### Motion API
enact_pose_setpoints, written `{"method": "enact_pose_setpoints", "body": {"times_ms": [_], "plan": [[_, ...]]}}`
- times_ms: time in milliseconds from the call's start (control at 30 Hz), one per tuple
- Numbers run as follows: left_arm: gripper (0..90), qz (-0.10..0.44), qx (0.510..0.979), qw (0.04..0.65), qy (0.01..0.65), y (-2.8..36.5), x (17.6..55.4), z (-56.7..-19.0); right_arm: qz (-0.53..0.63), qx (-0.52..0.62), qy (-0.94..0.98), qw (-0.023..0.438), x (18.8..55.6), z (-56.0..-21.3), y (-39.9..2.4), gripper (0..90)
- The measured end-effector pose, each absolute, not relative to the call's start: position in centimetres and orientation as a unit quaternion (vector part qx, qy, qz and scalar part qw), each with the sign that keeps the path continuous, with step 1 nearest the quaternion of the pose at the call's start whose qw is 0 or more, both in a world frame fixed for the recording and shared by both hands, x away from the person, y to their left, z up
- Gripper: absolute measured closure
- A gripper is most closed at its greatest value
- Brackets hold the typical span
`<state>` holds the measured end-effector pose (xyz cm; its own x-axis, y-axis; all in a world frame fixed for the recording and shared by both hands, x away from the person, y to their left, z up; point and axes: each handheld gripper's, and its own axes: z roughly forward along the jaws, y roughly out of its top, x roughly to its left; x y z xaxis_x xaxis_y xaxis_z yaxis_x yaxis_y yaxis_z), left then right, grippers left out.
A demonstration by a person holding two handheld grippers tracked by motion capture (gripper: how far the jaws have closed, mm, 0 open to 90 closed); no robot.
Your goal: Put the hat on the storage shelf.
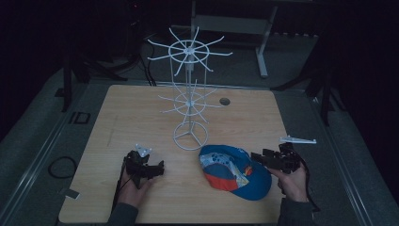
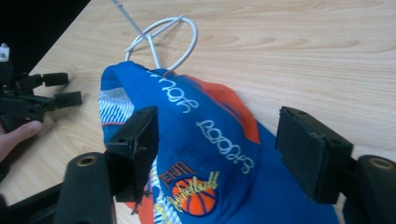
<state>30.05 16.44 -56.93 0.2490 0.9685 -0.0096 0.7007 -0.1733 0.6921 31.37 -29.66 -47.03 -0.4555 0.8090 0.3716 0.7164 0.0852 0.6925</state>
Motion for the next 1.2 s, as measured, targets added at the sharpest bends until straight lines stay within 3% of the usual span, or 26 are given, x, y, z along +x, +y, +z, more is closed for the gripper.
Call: {"method": "enact_pose_setpoints", "body": {"times_ms": [167,200,367,600,867,1000,1200], "plan": [[4.5,0.225,0.731,0.298,0.571,16.4,30.0,-56.9,0.429,0.514,0.741,0.055,31.2,-46.9,-29.7,27.5],[4.5,0.225,0.732,0.297,0.57,16.4,30.0,-56.9,0.427,0.507,0.744,0.078,31.1,-46.7,-29.5,31.5],[4.6,0.226,0.732,0.296,0.571,16.4,30.0,-56.9,0.422,0.5,0.75,0.092,31.1,-46.5,-29.1,33.0],[4.6,0.226,0.732,0.296,0.571,16.4,30.0,-56.9,0.384,0.482,0.776,0.133,31.2,-45.8,-27.9,45.5],[4.6,0.226,0.731,0.296,0.571,16.4,30.0,-56.9,0.385,0.421,0.805,0.162,30.8,-44.4,-26.7,53.3],[4.6,0.226,0.731,0.297,0.571,16.4,30.0,-56.9,0.37,0.4,0.823,0.164,30.8,-44.0,-25.9,57.0],[4.6,0.226,0.731,0.297,0.571,16.4,30.0,-56.9,0.38,0.38,0.834,0.13,30.7,-43.4,-25.0,62.8]]}}
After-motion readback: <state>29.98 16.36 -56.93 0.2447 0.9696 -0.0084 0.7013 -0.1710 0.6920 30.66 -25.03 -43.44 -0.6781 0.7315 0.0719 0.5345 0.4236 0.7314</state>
